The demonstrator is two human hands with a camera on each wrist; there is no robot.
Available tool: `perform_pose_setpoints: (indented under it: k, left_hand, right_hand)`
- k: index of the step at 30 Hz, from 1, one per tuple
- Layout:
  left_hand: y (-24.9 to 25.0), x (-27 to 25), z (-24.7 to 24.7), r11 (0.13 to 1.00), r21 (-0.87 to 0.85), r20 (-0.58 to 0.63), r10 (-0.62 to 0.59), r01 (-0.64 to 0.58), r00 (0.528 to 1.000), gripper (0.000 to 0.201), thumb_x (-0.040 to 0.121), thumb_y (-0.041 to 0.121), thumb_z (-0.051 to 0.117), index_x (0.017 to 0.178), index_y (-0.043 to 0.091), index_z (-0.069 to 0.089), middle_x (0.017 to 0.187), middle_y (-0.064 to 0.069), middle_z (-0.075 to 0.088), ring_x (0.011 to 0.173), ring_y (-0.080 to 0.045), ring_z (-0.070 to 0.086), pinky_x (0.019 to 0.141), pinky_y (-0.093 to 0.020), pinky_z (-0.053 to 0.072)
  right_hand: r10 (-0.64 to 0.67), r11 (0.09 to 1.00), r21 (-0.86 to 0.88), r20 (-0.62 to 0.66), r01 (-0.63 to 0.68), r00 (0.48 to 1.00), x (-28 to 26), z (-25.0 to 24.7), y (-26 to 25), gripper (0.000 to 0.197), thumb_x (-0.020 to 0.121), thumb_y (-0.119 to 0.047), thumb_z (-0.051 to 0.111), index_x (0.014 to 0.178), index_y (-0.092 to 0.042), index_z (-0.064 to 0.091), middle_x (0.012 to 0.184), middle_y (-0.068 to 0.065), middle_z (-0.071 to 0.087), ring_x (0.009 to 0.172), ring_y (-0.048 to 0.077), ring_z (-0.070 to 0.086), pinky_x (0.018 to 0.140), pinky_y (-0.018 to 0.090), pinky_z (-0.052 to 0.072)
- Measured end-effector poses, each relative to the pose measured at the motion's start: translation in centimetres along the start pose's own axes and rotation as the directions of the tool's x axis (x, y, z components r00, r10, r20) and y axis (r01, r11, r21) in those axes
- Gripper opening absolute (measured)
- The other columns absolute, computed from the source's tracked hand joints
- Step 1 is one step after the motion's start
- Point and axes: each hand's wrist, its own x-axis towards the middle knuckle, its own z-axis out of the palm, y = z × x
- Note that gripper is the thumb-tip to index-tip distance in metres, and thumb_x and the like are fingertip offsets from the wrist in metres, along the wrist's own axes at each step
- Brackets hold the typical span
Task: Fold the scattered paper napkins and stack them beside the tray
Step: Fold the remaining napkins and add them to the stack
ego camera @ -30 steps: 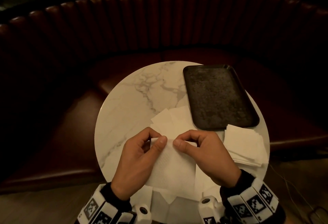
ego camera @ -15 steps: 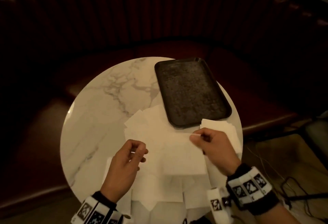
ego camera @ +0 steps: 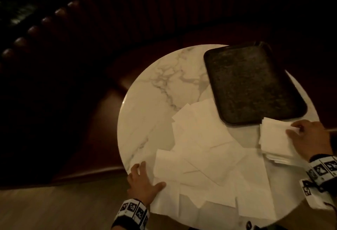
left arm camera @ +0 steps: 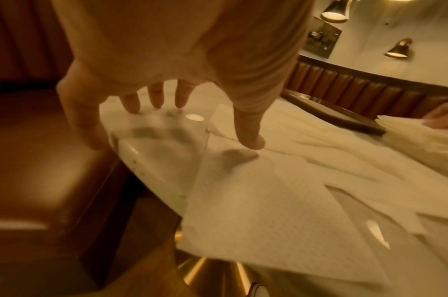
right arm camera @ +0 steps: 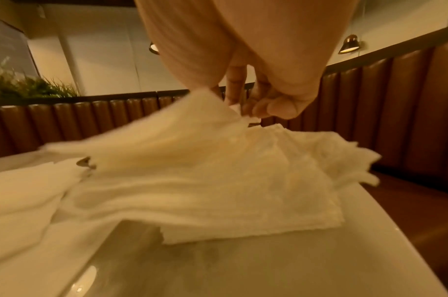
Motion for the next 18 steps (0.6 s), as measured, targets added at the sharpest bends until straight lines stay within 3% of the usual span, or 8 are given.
perform_pose_setpoints:
  k: [4, 8, 11, 14, 18]
  left_hand:
    - [-0.4, -0.6, 0.6, 0.988, -0.136, -0.068, -0.079, 0.069, 0.995, 0.119, 0.062, 0.058, 0.081, 0.15, 0.026, 0.008, 0.153, -0.004, 0.004, 0.138, -0.035, 0.013, 0.109, -0.053, 0.033]
    - [-1.5, -1.4, 1.4, 0.931, -0.338, -0.109, -0.182, 0.135, 0.977, 0.117, 0.061, 0.04, 0.089, 0.148, 0.022, 0.014, 0.148, -0.009, 0.011, 0.131, -0.04, 0.025, 0.108, -0.053, 0.034]
    - [-2.4, -1.9, 1.4, 0.833, -0.524, -0.066, -0.246, 0.176, 0.967, 0.111, 0.066, 0.023, 0.089, 0.149, 0.014, 0.017, 0.142, -0.017, 0.029, 0.125, -0.04, 0.041, 0.105, -0.047, 0.039]
    - [-3.8, -2.3, 0.9, 0.774, -0.589, 0.021, -0.275, 0.234, 0.961, 0.087, 0.075, 0.019, 0.084, 0.142, 0.007, 0.03, 0.133, -0.02, 0.054, 0.12, -0.037, 0.053, 0.099, -0.04, 0.044]
    - [-6.0, -2.6, -0.1, 0.874, -0.448, 0.053, -0.185, 0.189, 0.981, 0.041, 0.083, 0.026, 0.076, 0.115, 0.006, 0.059, 0.116, -0.014, 0.067, 0.097, -0.024, 0.06, 0.085, -0.032, 0.05]
  right_hand:
    - [0.046, 0.999, 0.018, -0.052, -0.045, 0.998, -1.3, 0.0, 0.6, 0.041, 0.082, -0.041, 0.059, 0.117, -0.021, 0.05, 0.122, 0.023, 0.051, 0.109, 0.049, 0.048, 0.094, 0.062, 0.043]
    - [-0.068, 0.989, 0.121, -0.146, 0.086, 0.987, -5.8, -2.3, -2.8, 0.04, 0.083, -0.022, 0.063, 0.121, -0.013, 0.051, 0.125, 0.024, 0.047, 0.113, 0.049, 0.044, 0.097, 0.063, 0.04]
    - [-0.206, 0.963, 0.147, -0.139, 0.226, 0.968, -9.2, -2.4, -5.2, 0.034, 0.083, -0.009, 0.067, 0.115, -0.004, 0.057, 0.12, 0.027, 0.048, 0.111, 0.046, 0.043, 0.099, 0.059, 0.034]
    - [-0.277, 0.937, 0.2, -0.082, 0.288, 0.957, -11.7, -1.5, -7.1, 0.03, 0.085, -0.007, 0.065, 0.114, -0.005, 0.06, 0.118, 0.024, 0.05, 0.11, 0.042, 0.042, 0.098, 0.052, 0.034]
    - [-0.437, 0.869, 0.275, 0.037, 0.411, 0.899, -14.8, 0.2, -9.3, 0.024, 0.084, -0.004, 0.066, 0.103, -0.017, 0.062, 0.101, 0.005, 0.058, 0.095, 0.029, 0.053, 0.081, 0.036, 0.041]
